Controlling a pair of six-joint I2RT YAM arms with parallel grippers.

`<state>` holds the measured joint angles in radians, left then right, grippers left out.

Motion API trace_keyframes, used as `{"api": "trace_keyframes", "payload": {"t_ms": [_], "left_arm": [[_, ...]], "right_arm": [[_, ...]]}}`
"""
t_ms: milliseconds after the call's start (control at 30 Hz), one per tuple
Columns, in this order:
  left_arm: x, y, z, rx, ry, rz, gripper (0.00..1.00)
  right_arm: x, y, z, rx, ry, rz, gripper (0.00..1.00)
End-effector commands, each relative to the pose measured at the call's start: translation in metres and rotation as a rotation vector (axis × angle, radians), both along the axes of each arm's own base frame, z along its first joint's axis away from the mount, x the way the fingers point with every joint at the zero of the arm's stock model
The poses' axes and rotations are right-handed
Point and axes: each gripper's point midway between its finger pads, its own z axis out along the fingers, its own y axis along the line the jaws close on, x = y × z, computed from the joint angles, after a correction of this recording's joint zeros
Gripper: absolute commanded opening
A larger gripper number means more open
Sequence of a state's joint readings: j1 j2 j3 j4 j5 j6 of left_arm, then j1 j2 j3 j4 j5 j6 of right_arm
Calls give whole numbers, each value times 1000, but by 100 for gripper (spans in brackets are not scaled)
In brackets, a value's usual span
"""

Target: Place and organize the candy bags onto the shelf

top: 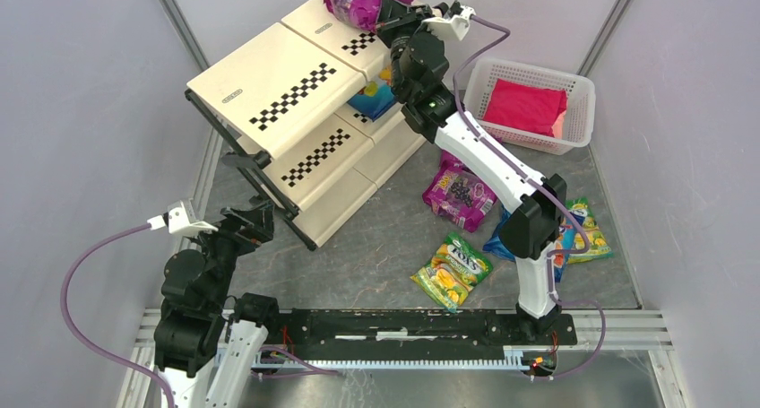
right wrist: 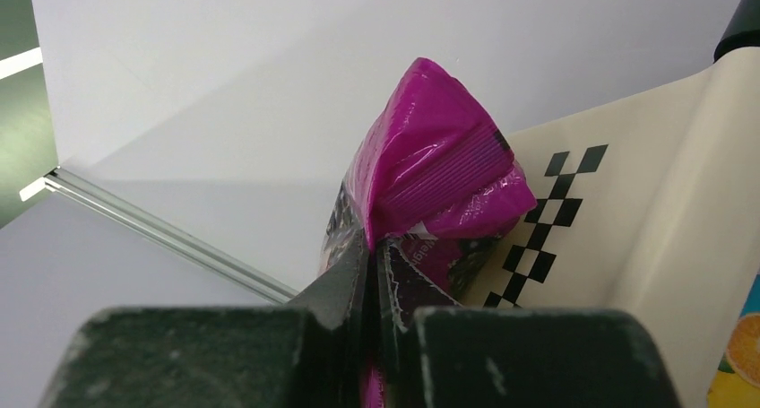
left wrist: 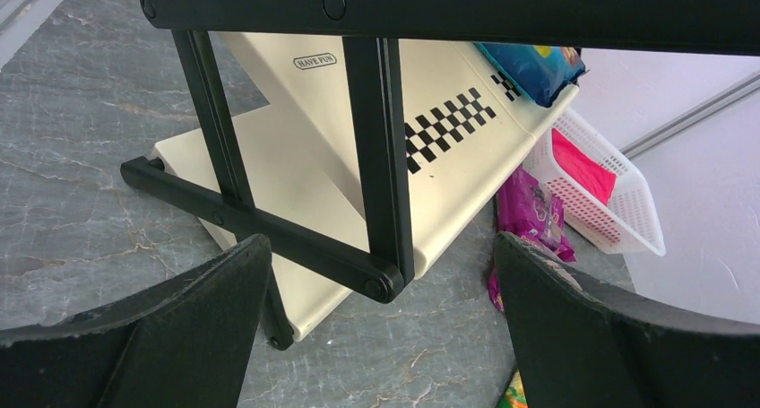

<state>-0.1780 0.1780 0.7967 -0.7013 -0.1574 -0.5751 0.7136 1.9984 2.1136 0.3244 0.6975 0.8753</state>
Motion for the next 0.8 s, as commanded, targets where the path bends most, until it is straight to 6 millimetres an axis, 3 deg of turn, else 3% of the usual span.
{"api": "trace_keyframes", "payload": {"t_ms": [0,133,367,533,767], "left_arm": [[4,6,5,43,-20,28,100],[4,6,5,42,-21,27,100],[4,7,6,42,-25,28,100],[2,7,7,40,-33,30,100],[0,6,10,43,-42,23,100]], "right_arm": [[2,3,13,81,-49,23,1],[4,7,5,54,-26,40,4],[-2,4,8,-17,-3,89,35],[-20,-18,16,-161,47,76,66],[-48,-63,7,-364,101,91,82]]}}
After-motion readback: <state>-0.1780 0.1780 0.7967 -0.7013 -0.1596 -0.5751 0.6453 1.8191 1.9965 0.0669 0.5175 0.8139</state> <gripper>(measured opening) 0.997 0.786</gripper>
